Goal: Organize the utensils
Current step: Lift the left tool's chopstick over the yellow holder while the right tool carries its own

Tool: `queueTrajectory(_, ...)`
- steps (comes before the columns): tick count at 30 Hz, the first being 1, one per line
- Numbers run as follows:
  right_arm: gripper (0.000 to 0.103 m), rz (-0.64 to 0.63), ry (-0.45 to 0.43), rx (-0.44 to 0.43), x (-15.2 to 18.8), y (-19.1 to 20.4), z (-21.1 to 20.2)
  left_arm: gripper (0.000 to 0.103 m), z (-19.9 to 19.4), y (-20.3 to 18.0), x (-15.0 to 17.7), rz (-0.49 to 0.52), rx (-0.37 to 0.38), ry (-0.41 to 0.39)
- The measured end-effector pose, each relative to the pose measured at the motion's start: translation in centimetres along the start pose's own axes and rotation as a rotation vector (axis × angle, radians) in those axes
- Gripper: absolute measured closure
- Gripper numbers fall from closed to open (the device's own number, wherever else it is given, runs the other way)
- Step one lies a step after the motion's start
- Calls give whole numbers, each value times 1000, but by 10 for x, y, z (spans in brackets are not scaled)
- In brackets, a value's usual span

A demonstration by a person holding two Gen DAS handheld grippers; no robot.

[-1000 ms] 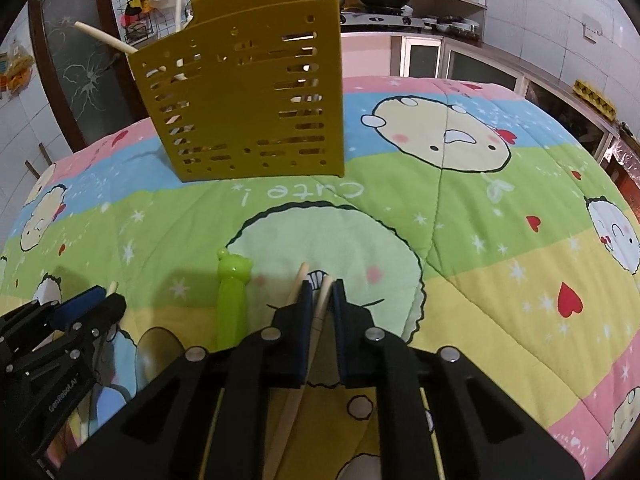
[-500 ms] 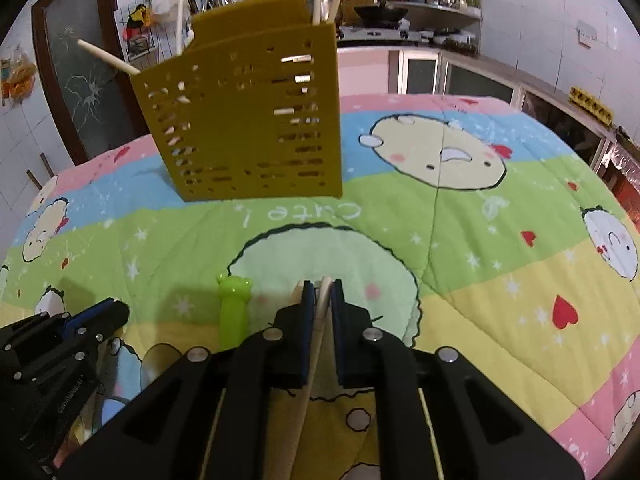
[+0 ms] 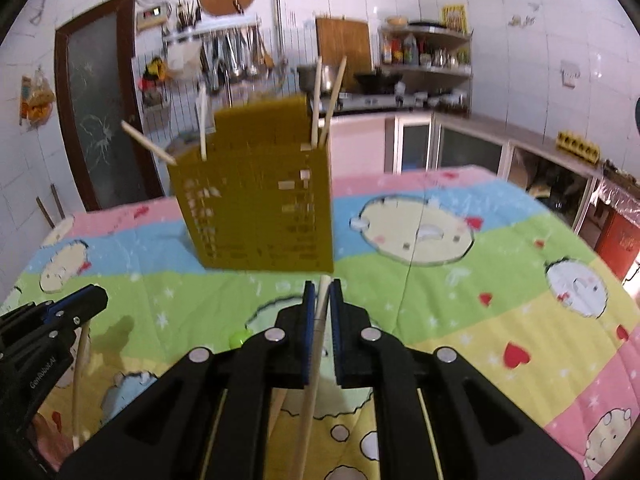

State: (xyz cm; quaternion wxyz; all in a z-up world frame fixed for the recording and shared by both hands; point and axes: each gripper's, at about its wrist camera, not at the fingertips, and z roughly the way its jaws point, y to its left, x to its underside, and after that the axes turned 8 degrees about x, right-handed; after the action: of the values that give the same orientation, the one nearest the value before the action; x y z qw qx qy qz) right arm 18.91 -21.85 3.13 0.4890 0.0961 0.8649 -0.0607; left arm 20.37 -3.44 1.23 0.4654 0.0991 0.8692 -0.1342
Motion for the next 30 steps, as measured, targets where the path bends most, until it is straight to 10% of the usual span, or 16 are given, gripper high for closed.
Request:
queueTrajectory(10, 97, 15, -190, 22, -14, -12, -45, 98, -38, 1, -14, -29, 32, -147)
queueTrajectory(30, 97, 81, -255, -60, -41, -27, -69, 99, -80, -21, -32, 77, -26, -336)
